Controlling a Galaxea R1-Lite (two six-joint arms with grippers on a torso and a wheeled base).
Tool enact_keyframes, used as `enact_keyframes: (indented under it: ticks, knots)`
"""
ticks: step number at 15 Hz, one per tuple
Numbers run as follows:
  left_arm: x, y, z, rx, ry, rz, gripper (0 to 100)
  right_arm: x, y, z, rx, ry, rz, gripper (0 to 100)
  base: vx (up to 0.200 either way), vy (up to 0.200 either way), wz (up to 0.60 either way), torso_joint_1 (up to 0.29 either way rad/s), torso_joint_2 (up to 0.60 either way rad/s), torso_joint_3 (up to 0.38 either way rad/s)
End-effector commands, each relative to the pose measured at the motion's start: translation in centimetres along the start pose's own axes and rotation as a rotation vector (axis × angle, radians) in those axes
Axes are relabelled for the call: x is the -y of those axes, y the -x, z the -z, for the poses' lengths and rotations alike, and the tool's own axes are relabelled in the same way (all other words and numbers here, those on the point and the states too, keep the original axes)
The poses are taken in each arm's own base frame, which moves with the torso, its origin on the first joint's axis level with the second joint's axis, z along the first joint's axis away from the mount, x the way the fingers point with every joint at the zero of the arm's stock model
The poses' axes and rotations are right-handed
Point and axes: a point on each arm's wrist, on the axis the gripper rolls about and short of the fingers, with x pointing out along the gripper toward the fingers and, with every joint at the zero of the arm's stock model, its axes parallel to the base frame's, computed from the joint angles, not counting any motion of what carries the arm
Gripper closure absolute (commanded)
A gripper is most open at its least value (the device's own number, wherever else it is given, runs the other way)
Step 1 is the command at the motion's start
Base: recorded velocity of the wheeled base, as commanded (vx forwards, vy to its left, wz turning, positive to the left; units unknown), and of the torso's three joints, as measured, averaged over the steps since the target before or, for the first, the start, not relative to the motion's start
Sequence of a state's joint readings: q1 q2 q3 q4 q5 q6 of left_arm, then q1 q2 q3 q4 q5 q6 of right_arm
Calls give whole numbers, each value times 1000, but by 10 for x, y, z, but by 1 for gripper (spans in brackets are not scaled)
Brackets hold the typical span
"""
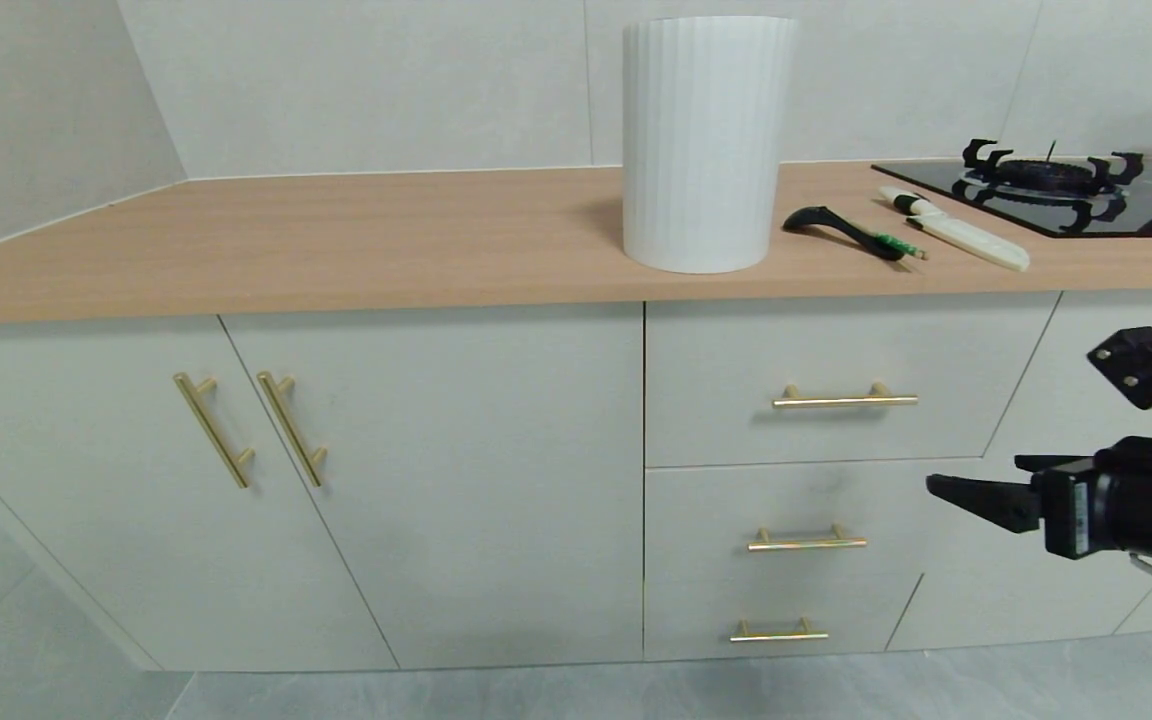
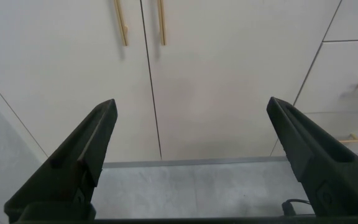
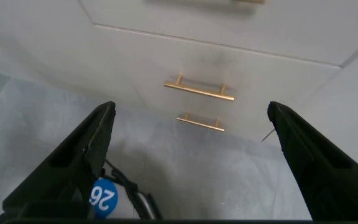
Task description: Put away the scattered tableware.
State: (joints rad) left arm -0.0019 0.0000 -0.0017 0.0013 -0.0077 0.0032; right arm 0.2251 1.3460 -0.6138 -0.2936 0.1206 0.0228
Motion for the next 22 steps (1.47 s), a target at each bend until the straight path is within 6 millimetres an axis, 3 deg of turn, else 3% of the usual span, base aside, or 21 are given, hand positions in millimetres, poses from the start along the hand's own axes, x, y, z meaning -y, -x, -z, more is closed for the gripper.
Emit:
enact_keyframes:
  ticks: [1,5,6,12,15,22]
  knots:
    - [0,0,0,-3,0,0,0,6,-47,12,-116,-11,8,0,0,0,0,0,0,0]
    - [0,0,0,-2,0,0,0,11,-81,26,-155,-16,15,0,0,0,0,0,0,0]
    - [0,0,0,-2,0,0,0,11,-82,26,-155,-16,15,0,0,0,0,0,0,0]
    - [0,0,0,-2,0,0,0,24,-159,82,-259,-29,85,0,0,0,0,0,0,0]
    - [0,0,0,-2,0,0,0,29,-188,106,-229,-26,158,0,0,0,0,0,0,0]
    - [0,0,0,-2,0,0,0,28,-209,113,-171,-75,186,0,0,0,0,0,0,0]
